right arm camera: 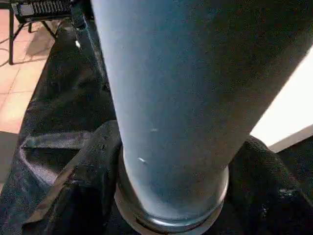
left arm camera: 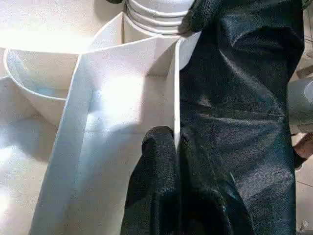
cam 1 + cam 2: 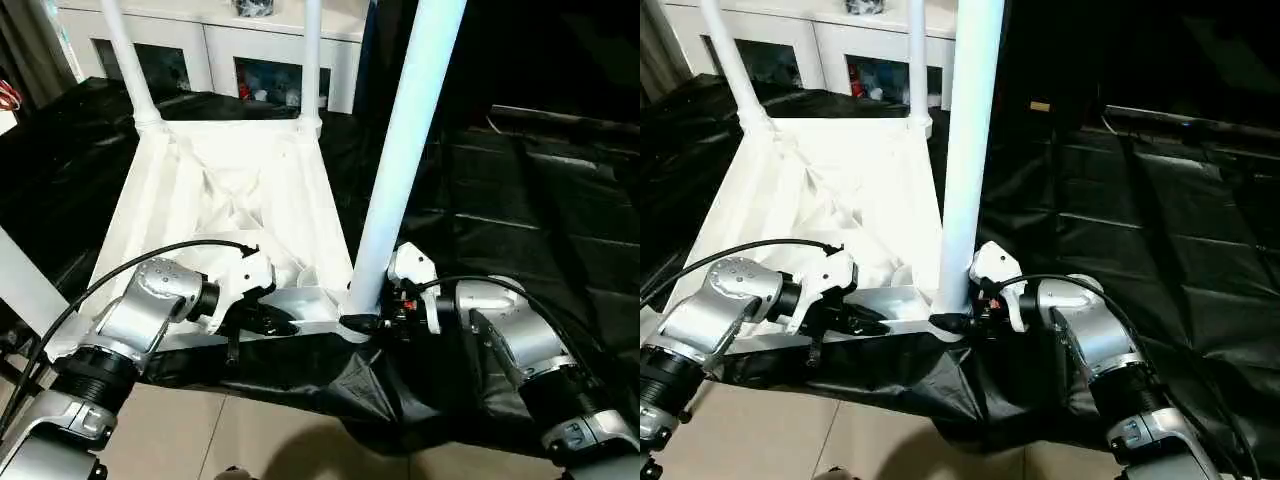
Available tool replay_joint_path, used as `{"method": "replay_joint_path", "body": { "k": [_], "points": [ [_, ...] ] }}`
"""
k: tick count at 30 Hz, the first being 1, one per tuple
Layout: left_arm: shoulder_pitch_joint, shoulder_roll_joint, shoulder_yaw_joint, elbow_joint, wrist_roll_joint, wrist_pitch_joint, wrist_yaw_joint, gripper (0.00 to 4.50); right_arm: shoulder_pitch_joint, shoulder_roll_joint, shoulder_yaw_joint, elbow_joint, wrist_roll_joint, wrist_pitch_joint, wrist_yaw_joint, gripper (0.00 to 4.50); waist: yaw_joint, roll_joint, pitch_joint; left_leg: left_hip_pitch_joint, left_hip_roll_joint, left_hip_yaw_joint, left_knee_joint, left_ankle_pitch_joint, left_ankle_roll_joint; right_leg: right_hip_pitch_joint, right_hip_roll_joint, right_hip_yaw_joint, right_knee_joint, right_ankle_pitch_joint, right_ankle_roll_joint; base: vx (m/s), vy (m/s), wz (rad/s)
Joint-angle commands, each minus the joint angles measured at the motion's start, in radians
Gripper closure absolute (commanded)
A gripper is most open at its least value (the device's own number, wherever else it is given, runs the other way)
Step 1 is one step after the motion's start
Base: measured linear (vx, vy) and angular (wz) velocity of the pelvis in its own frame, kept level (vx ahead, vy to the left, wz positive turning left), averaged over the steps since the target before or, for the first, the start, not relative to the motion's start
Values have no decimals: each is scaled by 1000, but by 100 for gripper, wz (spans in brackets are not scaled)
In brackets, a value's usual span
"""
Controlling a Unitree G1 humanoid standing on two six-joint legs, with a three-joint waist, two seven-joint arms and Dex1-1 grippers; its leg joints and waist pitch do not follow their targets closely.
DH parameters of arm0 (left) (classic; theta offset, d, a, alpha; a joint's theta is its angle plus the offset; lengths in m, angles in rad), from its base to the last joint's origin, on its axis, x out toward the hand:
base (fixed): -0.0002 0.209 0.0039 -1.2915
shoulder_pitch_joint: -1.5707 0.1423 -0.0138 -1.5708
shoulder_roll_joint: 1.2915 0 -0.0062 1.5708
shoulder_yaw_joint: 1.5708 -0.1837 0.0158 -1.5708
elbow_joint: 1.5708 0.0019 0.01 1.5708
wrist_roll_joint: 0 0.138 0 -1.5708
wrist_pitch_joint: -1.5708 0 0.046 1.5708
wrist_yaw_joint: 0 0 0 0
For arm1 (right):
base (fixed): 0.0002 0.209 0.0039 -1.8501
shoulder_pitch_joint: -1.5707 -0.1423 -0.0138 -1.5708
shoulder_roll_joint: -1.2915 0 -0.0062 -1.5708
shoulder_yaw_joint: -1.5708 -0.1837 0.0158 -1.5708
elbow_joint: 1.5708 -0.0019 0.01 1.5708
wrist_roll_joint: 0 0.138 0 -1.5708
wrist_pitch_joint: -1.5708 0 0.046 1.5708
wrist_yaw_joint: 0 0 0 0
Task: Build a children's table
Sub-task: Rotate leg to tighten
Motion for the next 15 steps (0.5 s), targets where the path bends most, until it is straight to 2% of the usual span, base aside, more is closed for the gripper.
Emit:
{"method": "replay_joint_path", "body": {
  "k": [1, 2, 3, 5, 8, 11, 12, 13, 15],
  "points": [
    [-7, -14, -13, -29, -30, -25, -44, 450, 5, -7, 18, -17, -10, -6, 13, 178, -2, -1, -62, 14, 22, 3, -67, -159, 32, 50, -68, 38, -59, -107, -226, 0, 0, 0],
    [-6, -15, -11, -27, -30, -26, -39, 450, 6, -8, 22, -17, -10, -8, 13, 178, -2, 0, -62, 14, 22, 3, -67, -157, 32, 50, -68, 38, -59, -102, -226, 0, 0, 0],
    [-3, -17, -7, -23, -31, -26, -31, 450, 5, -5, 25, -17, -7, -4, 10, 182, -3, -8, -62, 14, 22, 4, -66, -149, 36, 51, -68, 38, -58, -99, -225, 0, 0, 0],
    [0, -19, -6, -21, -30, -26, -24, 450, 6, -1, 23, -20, -4, -1, 10, 183, -3, -6, -62, 14, 22, 4, -66, -149, 36, 50, -68, 39, -58, -103, -224, 0, 0, 0],
    [2, -31, 1, -12, -23, -20, 9, 450, 9, 10, 14, -23, 8, 4, 8, 184, -3, -15, -61, 15, 22, 5, -66, -150, 37, 49, -69, 39, -60, -119, -219, 0, 0, 0],
    [-9, -54, 19, 9, -12, -12, 76, 450, 13, 32, -7, -12, 16, 10, -34, 184, -3, -15, -58, 14, 22, 5, -67, -159, 34, 47, -70, 40, -63, -142, -213, 0, 0, 0],
    [-23, -81, 35, 30, -8, -4, 131, 450, 5, 58, -27, 20, 2, 12, -112, 184, -4, -19, -57, 14, 22, 4, -68, -166, 29, 48, -70, 39, -64, -165, -206, 0, 0, 0],
    [-33, -97, 44, 45, -3, -3, 166, 450, -1, 76, -38, 42, -10, 7, -165, 184, -7, -16, -52, 15, 20, 5, -70, -182, 20, 42, -70, 40, -72, -207, -197, 0, 0, 0],
    [-54, -133, 58, 75, 7, 11, 237, 450, -15, 119, -60, 88, -31, 3, -280, 184, -8, -18, -53, 16, 18, 2, -71, -208, -2, 45, -74, 39, -77, -291, -175, 0, 0, 0]
  ]
}}
